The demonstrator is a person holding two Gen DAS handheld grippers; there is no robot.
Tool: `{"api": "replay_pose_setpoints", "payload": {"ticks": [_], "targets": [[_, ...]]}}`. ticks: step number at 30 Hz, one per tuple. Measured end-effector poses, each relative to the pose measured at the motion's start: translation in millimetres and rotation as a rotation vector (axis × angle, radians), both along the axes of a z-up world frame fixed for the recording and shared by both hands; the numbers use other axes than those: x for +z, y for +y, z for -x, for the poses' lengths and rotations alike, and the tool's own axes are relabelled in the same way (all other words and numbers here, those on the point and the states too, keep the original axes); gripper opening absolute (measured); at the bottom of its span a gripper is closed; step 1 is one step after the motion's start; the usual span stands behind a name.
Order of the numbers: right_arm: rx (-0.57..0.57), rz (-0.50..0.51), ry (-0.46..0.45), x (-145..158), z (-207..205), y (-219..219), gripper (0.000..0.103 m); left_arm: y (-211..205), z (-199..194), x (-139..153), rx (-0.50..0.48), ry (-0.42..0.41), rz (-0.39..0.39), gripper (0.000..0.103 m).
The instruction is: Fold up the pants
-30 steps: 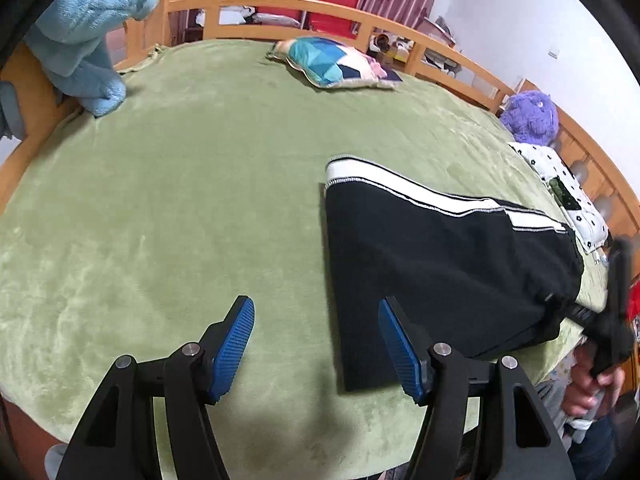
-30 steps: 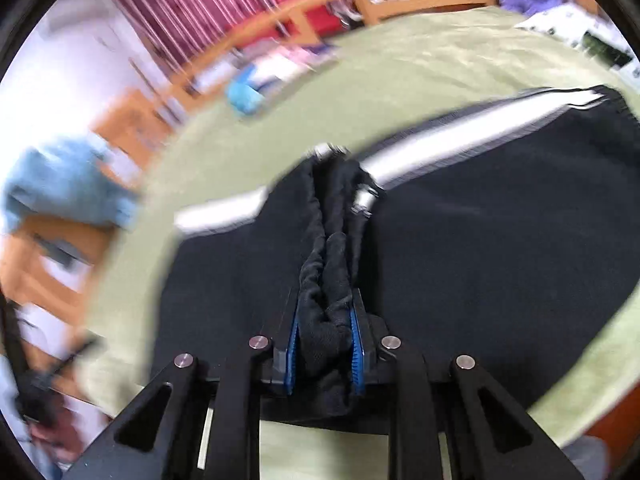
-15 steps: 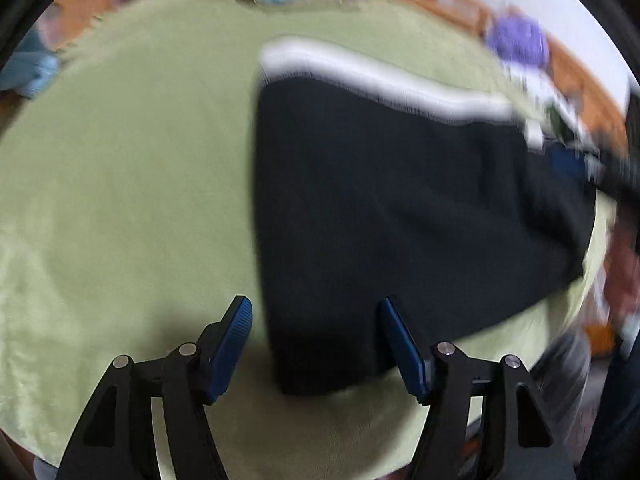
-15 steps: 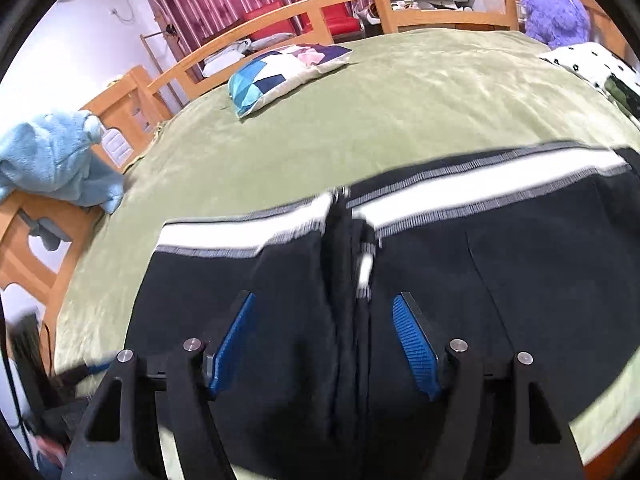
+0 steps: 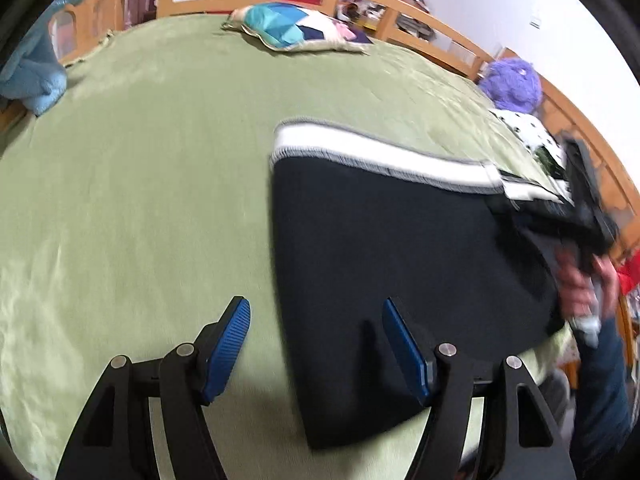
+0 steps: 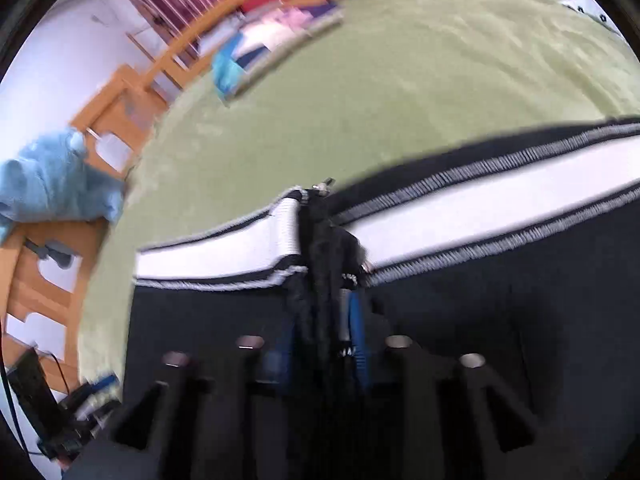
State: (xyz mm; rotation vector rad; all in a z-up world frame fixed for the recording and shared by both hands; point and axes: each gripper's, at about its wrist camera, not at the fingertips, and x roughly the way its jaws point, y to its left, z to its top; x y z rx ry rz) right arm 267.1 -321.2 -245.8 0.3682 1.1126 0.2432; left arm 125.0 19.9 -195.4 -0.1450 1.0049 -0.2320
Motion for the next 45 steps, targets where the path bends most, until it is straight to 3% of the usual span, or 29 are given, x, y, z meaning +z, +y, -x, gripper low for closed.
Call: {"api": "replay_pose_setpoints", "payload": {"ticks": [4,7,12,20,23,24,27,34,38,39,40,42,45], "targets": [[0.005,0.101,-0.103,18,37,-13,0.054,-10,-28,-8,0.007,0.035,-0.061,0.065],[-0.111,0.193,-0.161,37,74,-52,0.055,-11,-45,-21,0.002,0.094,-0.054,0.065],[-0.287,0.293,-0.070,34,112,-129,0.053,-14,-50,-31,0.010,0.096,-0.014,0.064],[-0.460,0.381,-0.060,25,164,-212,0.053,-24,-59,-37,-0.006,0.077,-0.021,0.060],[-0.523,0.334,-0.057,21,175,-247,0.053,-15,-63,-39,0.016,0.097,0.037,0.055],[-0.531,0.300,-0.050,18,175,-258,0.053,-13,-66,-39,0.029,0.104,0.058,0.048],[-0.544,0.211,-0.034,8,171,-268,0.053,-10,-71,-40,0.029,0.121,0.093,0.042],[-0.611,0.002,-0.065,-16,136,-300,0.056,-7,-85,-47,0.015,0.160,0.155,0.051],[-0.629,-0.032,-0.077,-30,112,-308,0.062,-13,-96,-50,0.018,0.149,0.165,0.053],[-0.623,-0.018,-0.081,-31,107,-306,0.063,-16,-97,-50,0.011,0.140,0.154,0.049],[-0.618,0.005,-0.082,-31,102,-304,0.063,-18,-98,-49,0.003,0.135,0.145,0.040],[-0.605,0.050,-0.088,-30,98,-299,0.046,-18,-98,-47,-0.018,0.127,0.175,0.021],[-0.606,-0.002,-0.121,-22,105,-298,0.023,-16,-97,-39,-0.013,0.111,0.206,0.017]]}}
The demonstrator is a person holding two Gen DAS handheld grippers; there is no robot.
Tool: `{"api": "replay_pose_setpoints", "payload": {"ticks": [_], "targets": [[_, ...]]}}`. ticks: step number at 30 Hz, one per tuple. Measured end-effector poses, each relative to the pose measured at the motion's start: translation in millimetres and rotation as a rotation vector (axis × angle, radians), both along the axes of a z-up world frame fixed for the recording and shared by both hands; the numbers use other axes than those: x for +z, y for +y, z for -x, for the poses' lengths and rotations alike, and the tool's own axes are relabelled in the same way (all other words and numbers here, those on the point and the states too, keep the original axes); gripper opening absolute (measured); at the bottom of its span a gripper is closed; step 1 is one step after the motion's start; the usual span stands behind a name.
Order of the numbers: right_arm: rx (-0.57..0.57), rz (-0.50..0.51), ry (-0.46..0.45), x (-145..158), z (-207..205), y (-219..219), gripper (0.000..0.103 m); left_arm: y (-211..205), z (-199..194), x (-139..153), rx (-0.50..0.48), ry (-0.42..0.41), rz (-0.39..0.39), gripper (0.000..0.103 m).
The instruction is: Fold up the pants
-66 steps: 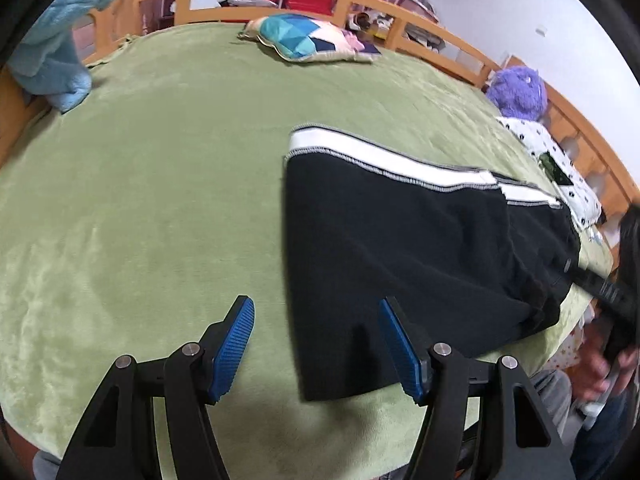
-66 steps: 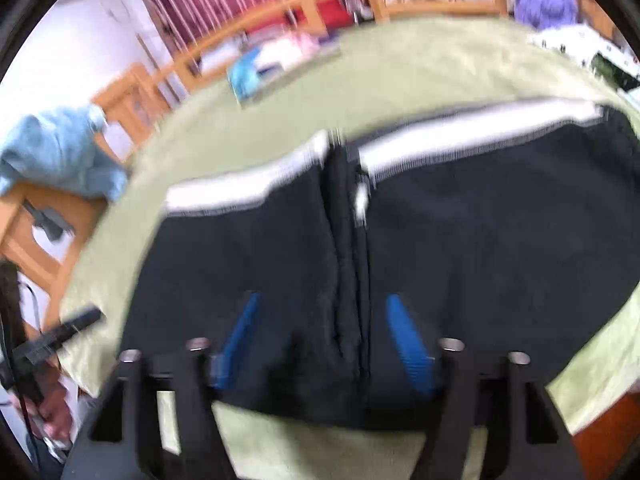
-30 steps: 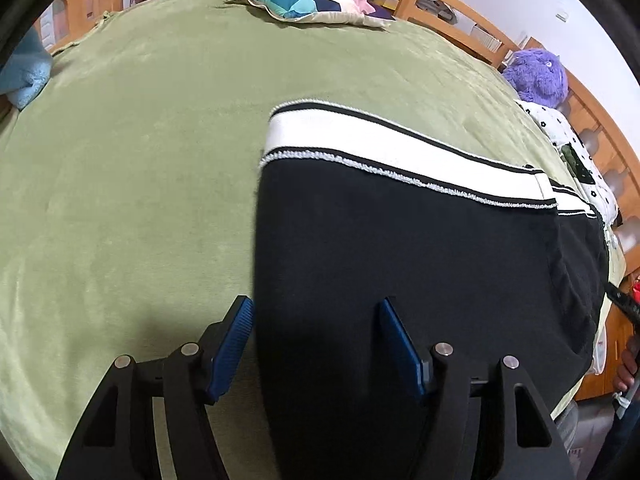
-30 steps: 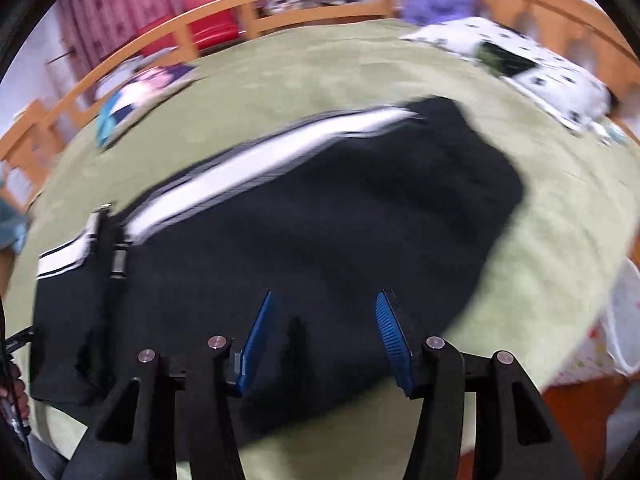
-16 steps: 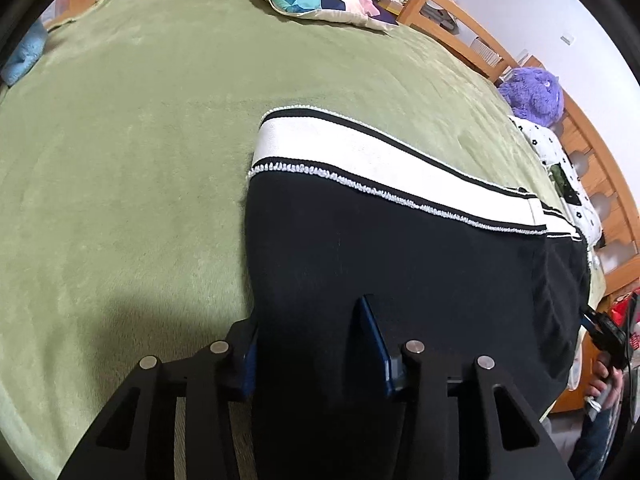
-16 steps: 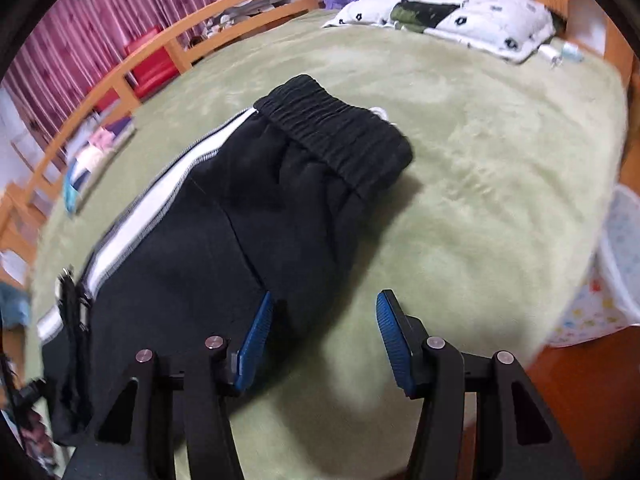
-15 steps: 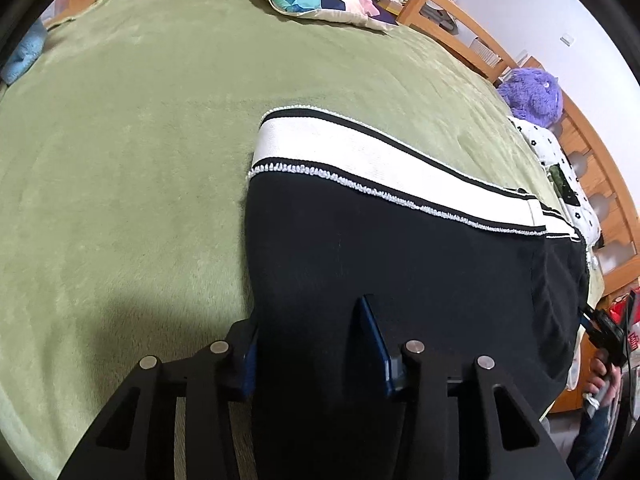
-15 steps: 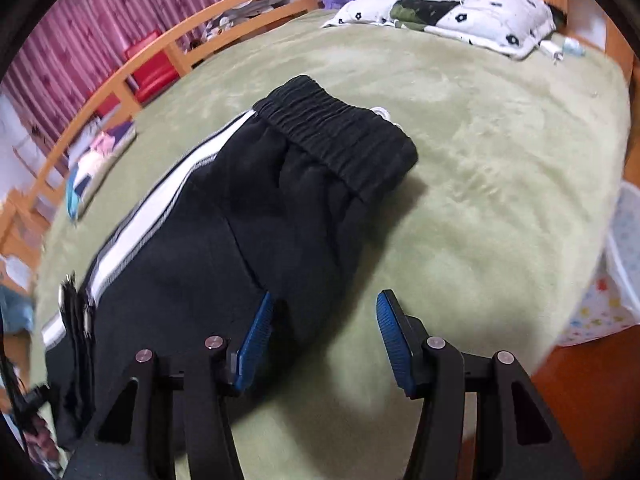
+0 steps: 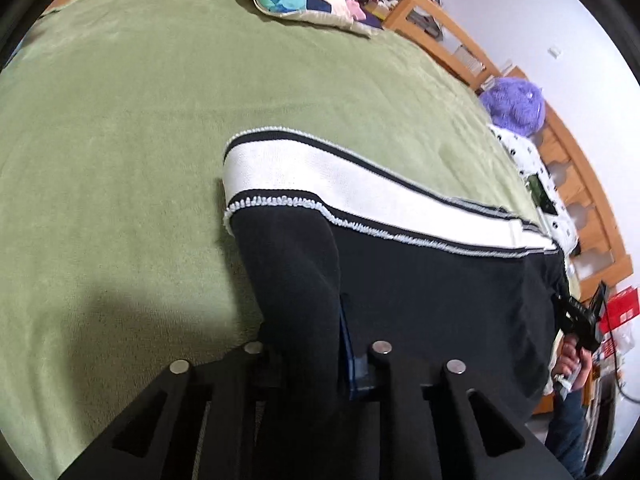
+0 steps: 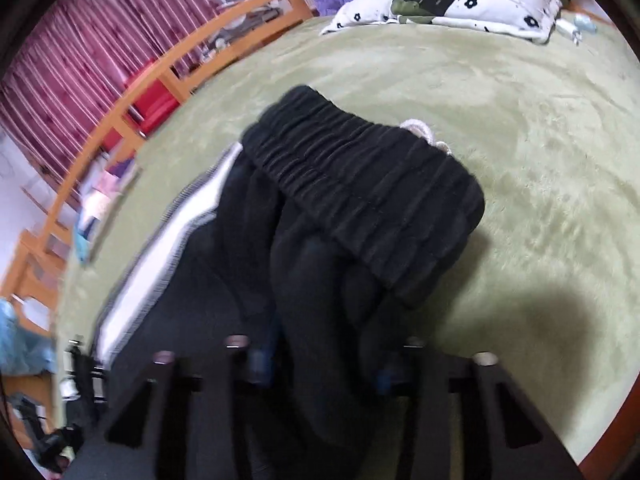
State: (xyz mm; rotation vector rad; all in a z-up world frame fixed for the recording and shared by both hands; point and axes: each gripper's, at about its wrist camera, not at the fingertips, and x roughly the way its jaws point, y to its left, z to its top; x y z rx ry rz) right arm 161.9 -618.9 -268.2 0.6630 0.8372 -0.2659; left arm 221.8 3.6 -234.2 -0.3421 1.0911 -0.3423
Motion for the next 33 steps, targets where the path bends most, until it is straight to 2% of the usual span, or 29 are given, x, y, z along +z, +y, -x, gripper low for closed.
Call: {"api": "replay_pose_setpoints", "payload": {"ticks": [2,5,7,10,12,14,17,20,23,25,26,28,30,32,33], "targets": [[-0.002,0.028,-0.020,16,5,10,0.021,-1,3,11,0.001,-0.031,-0.020,0.017],[-0.005,0.052,-0.046,44,8,26,0.019,12,6,32,0.006,-0.068,0.018,0.015],[-0.004,0.069,-0.082,68,9,43,0.019,25,10,47,0.009,-0.111,0.012,0.011],[0.016,0.091,-0.131,94,10,69,0.018,47,14,58,-0.005,-0.116,0.030,0.010],[0.037,0.087,-0.162,109,9,93,0.018,57,20,64,-0.020,-0.140,-0.020,0.010],[0.057,0.068,-0.183,118,7,115,0.018,76,25,67,0.003,-0.153,-0.036,0.010],[0.100,0.037,-0.197,128,1,147,0.018,121,28,69,0.076,-0.127,0.008,0.010],[0.165,0.014,-0.209,136,-6,182,0.018,166,35,75,0.159,-0.144,-0.041,0.010],[0.258,-0.031,-0.213,131,-14,221,0.018,204,34,77,0.229,-0.122,-0.085,0.010],[0.296,-0.014,-0.189,122,-17,240,0.018,218,33,68,0.249,-0.086,-0.069,0.011],[0.292,-0.001,-0.170,114,-17,244,0.018,221,32,61,0.249,-0.062,-0.053,0.012],[0.253,-0.011,-0.130,97,-18,235,0.021,217,31,46,0.260,-0.011,-0.096,0.020],[0.217,-0.065,-0.032,66,-20,217,0.030,209,32,33,0.258,0.025,-0.160,0.029],[0.189,-0.159,0.123,25,-16,200,0.035,200,37,31,0.231,0.025,-0.186,0.039],[0.180,-0.182,0.152,14,-12,196,0.036,194,41,34,0.210,0.004,-0.210,0.049]]}}
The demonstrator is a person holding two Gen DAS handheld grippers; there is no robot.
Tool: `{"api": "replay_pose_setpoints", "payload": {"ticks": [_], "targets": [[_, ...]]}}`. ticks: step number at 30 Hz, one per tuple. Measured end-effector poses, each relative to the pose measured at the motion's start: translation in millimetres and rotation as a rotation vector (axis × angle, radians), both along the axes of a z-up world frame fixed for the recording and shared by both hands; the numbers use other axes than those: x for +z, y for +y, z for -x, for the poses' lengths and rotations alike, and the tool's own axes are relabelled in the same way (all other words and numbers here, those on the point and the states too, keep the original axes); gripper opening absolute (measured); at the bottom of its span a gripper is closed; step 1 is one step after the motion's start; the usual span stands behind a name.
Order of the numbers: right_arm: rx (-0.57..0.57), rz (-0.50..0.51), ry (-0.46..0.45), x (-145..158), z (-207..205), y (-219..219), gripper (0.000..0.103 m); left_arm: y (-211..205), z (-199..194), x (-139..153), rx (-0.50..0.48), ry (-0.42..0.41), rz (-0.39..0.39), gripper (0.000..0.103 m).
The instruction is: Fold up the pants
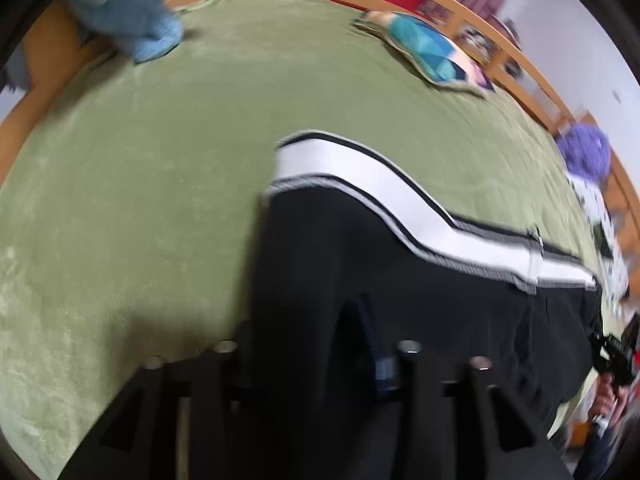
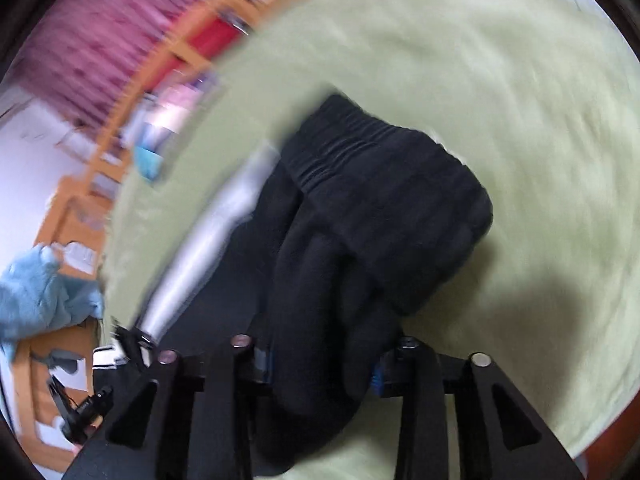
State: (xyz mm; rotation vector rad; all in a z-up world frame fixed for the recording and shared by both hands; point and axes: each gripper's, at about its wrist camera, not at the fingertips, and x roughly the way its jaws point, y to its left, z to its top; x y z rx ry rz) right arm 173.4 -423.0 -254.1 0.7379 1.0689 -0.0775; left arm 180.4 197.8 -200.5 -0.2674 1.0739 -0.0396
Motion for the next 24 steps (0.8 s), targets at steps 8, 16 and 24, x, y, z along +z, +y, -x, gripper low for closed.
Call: {"api": "replay_pose_setpoints", "payload": {"ticks": [8,16,24], "targets": [[0.073,0.320,-0.065,58,53,36,0.047,-5,44,11,-0.032,-0.056,-0.039,0.069],[0.323,0.343,-0.185,101,34,142,0.037,0,90,20,-0.031,-0.068,0.040,0.071],[0.681,0.217,-0.179,80,20,296,0.031,17,130,21,0.028,-0.070,0.076,0.072]]}}
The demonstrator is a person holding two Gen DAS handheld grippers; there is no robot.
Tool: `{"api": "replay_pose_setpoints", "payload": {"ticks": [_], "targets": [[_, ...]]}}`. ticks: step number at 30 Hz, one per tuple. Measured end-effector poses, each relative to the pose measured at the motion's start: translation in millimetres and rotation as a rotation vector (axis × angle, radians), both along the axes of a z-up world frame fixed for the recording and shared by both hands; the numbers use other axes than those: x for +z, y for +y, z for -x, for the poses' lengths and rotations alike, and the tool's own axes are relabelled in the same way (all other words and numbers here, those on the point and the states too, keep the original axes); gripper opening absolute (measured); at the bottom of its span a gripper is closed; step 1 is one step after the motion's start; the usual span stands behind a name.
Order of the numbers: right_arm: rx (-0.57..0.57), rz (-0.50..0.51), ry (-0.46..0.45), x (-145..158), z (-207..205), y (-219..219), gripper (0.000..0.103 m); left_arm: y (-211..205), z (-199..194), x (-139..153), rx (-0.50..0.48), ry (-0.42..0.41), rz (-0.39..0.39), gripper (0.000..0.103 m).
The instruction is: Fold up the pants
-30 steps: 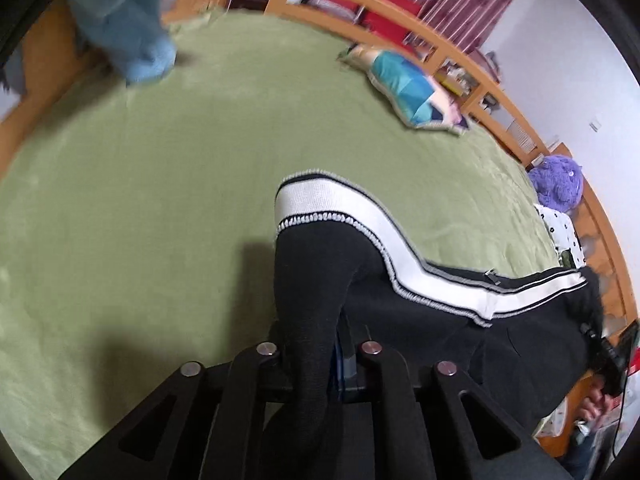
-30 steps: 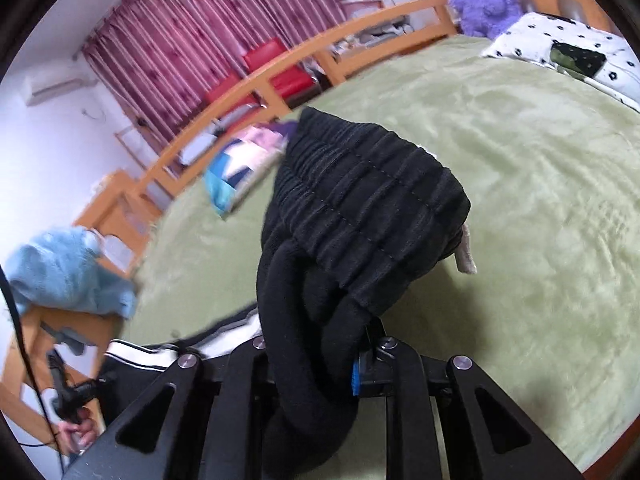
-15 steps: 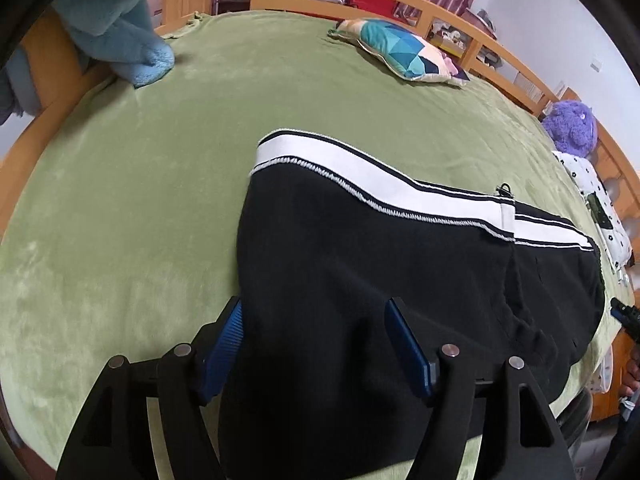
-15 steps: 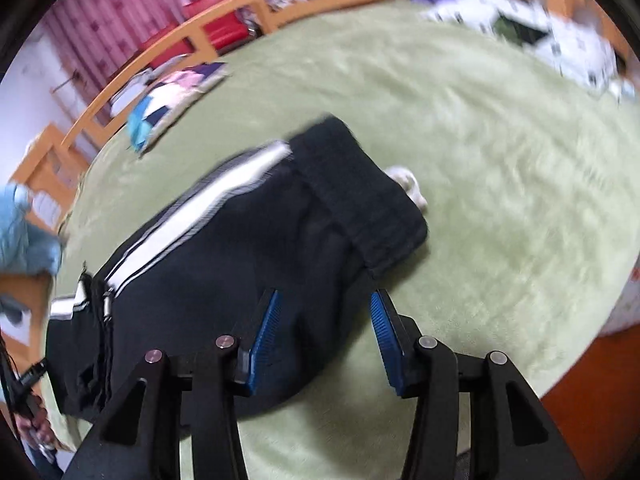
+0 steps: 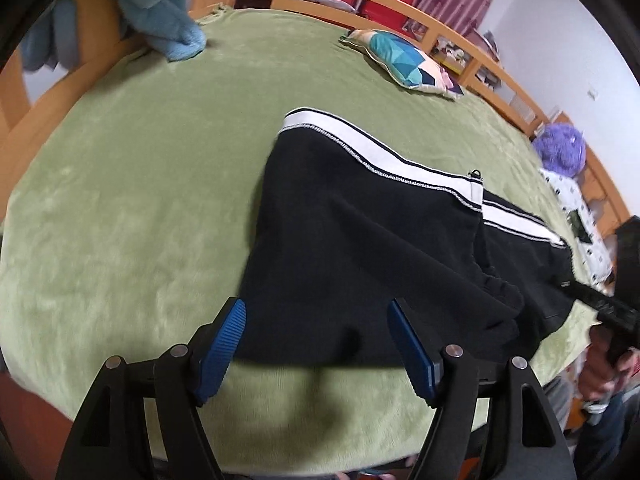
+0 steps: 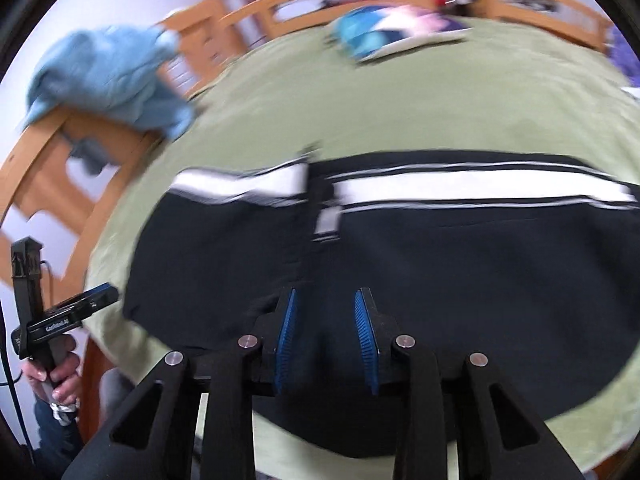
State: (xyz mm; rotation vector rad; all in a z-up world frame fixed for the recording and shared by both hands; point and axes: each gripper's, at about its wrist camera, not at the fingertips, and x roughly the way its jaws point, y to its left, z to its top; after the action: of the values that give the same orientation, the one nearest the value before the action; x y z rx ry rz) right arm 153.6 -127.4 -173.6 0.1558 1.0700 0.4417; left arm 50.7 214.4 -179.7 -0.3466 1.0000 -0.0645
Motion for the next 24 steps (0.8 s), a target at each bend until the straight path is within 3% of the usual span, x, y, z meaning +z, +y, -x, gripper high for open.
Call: {"api": "replay_pose_setpoints", "payload": {"ticks": [7,8,9,10,13,14,17,21,24], "targets": [[0.083,0.029,0.067,-26,1,53,0.030,10,21,-4,0.020,-0.003,0.045,0.073],[0.095,0.045,0.084,-31,1,57,0.024,10,21,-5,0.020,-0.003,0.049,0.073],[0.121,0.103,0.093,-37,4,65,0.009,10,22,-6,0.017,-0.001,0.052,0.073],[0.145,0.144,0.073,-38,8,72,0.009,10,21,-7,0.015,0.001,0.053,0.073],[0.112,0.026,-0.026,-11,21,53,0.008,11,24,-5,0.013,-0.012,0.059,0.073],[0.066,-0.073,-0.057,4,26,32,0.008,11,25,-4,0.011,-0.020,0.063,0.073],[0.039,-0.164,-0.042,7,37,6,0.007,12,23,-5,0.011,-0.025,0.071,0.073],[0.088,0.010,0.056,-36,44,26,0.009,10,18,-9,0.009,-0.015,0.074,0.073],[0.089,0.001,0.038,-34,47,29,0.014,10,17,-8,0.005,-0.021,0.063,0.073]]}}
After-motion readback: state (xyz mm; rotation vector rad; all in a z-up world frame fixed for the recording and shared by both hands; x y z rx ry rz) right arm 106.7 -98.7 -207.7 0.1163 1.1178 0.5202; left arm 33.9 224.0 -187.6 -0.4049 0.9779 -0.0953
